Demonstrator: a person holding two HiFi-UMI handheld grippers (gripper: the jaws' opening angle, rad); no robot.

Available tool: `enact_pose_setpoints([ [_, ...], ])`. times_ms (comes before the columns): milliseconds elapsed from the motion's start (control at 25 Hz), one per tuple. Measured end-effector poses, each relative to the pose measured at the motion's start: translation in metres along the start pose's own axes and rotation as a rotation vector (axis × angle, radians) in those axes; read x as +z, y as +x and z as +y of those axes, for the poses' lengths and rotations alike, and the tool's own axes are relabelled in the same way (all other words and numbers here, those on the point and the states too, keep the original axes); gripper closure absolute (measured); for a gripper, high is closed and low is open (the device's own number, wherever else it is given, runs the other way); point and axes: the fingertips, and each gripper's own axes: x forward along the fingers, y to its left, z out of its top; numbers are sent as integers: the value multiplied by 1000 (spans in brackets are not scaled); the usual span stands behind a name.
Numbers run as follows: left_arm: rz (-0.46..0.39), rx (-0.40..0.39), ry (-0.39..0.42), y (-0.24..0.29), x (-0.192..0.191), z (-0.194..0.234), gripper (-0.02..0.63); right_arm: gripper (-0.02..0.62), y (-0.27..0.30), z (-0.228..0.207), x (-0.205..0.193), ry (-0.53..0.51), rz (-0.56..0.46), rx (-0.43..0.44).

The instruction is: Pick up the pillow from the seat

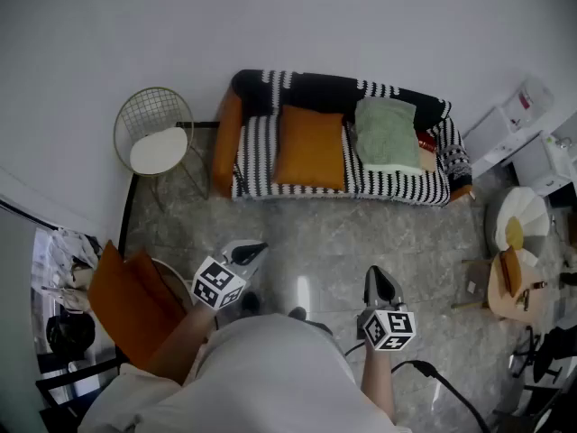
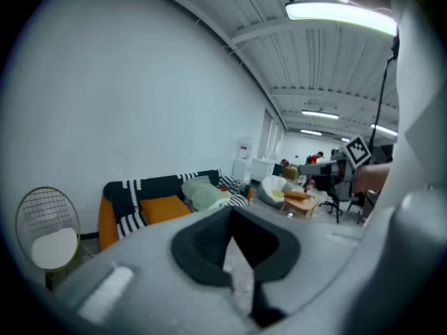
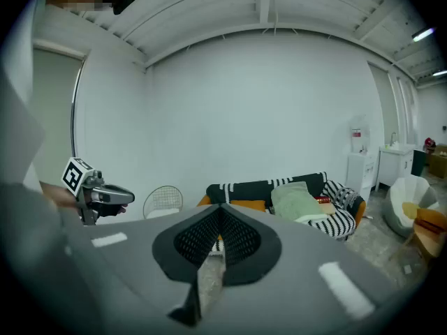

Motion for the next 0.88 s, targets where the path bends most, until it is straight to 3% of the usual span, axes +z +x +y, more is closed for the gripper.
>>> enact_pose_setpoints([
  [880, 7, 29, -26, 9, -2, -23, 607, 591, -16, -19, -8, 37, 5, 36],
])
